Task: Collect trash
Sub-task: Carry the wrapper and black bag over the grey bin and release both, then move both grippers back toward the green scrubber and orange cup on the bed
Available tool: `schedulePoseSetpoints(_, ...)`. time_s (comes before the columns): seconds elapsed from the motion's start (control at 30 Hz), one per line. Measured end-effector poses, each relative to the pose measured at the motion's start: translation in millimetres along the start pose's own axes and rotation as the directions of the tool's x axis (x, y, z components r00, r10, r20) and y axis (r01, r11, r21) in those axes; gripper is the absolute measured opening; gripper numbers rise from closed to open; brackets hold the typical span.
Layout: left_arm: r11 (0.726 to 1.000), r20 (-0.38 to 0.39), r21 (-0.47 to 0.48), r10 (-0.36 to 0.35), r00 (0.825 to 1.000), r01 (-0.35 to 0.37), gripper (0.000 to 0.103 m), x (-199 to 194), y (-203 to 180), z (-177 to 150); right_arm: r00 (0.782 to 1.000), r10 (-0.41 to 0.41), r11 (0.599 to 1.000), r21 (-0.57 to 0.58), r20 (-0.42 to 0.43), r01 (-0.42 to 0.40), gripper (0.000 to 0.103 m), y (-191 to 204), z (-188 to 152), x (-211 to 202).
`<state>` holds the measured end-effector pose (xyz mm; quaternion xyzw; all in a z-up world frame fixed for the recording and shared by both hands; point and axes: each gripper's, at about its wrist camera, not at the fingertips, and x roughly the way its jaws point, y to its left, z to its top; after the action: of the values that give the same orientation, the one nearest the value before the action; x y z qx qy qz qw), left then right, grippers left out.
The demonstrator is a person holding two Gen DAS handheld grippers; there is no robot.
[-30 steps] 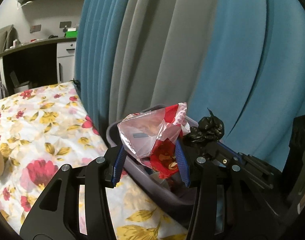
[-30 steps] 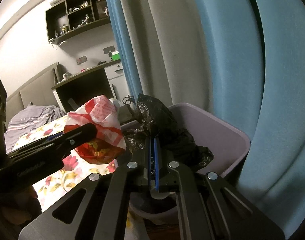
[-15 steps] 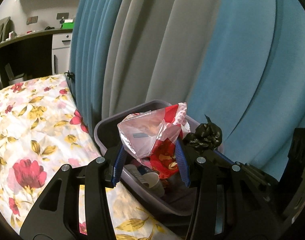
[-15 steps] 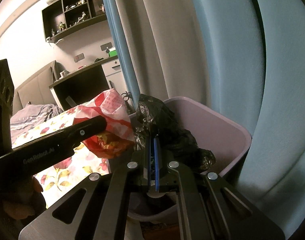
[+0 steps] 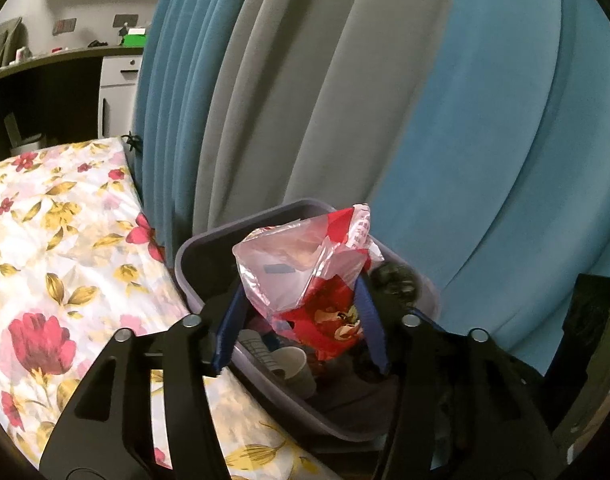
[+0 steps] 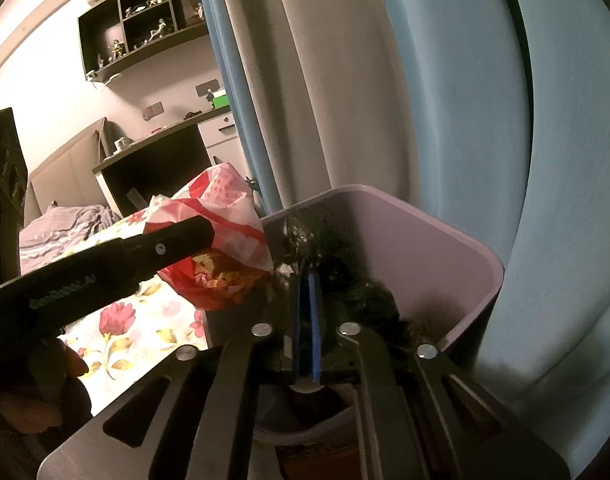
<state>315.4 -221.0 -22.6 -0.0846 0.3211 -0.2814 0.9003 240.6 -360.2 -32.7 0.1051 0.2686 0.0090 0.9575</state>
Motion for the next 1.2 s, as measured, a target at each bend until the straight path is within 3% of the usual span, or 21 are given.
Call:
schedulePoseSetpoints(0.03,1.000,0.002,-0.003,-0.003,1.000,0.003,0.062,-0.3,0.7,-0.3,1.000,-0.002,1.000,0.002,0.000,0.002,0.021,-0.8,-0.3,0.4)
schedulePoseSetpoints(0.1,1.000,0.017,-0.013,0.004,1.000,-0.004,0.080,-2.7,3.2,-0.4,1.000,-0.004,1.000,0.006,0.003,0.004,0.038,-2.1,-0.7,0.1)
schedulePoseSetpoints(0.2,0.999,0.049,-0.039,0.018,0.999,-0.017,0.091,-9.6,8.9,0.0,1.000,-0.014,1.000,0.012,0.014,0.014,0.044,-3.9,-1.1,-1.9)
schedulePoseSetpoints(0.37,0.995,0.073,-0.043,0.091,0.993,-0.088,0.096,-27.2,17.4,-5.8,0.998,-0.047,0.999,0.014,0.040,0.047,0.061,-7.9,-5.1,-10.7)
schedulePoseSetpoints(0.5,0.978,0.081,-0.021,0.210,0.974,-0.209,0.097,-49.8,24.0,-20.4,0.995,-0.077,0.997,0.007,0.060,0.077,0.078,-5.8,-11.4,-20.5)
schedulePoseSetpoints(0.6,0.956,0.087,-0.026,0.293,0.952,-0.292,0.097,-74.3,34.4,-33.4,0.993,-0.096,0.995,-0.010,0.073,0.097,0.084,1.4,-14.8,-25.5)
schedulePoseSetpoints(0.77,0.913,0.098,-0.067,0.408,0.908,-0.403,0.097,-122.7,55.8,-52.7,0.994,-0.085,0.996,-0.021,0.070,0.086,0.086,18.6,-20.1,-31.8)
schedulePoseSetpoints(0.87,0.875,0.104,-0.107,0.481,0.870,-0.471,0.097,-156.7,73.8,-68.9,0.996,-0.064,0.997,-0.027,0.067,0.066,0.086,30.1,-24.7,-35.7)
schedulePoseSetpoints(1.0,0.843,0.095,-0.166,0.531,0.842,-0.512,0.097,-189.3,94.4,-83.2,0.997,-0.030,0.999,-0.040,0.067,0.033,0.086,49.0,-30.2,-40.7)
schedulePoseSetpoints(1.13,0.800,0.104,-0.198,0.592,0.799,-0.567,0.097,-219.1,110.4,-94.2,0.998,0.001,0.997,-0.076,0.065,0.004,0.086,72.3,-33.2,-47.0)
schedulePoseSetpoints(1.2,0.790,0.104,-0.216,0.603,0.791,-0.574,0.097,-231.6,117.4,-98.4,0.998,0.013,0.995,-0.098,0.065,-0.007,0.086,84.6,-34.1,-50.8)
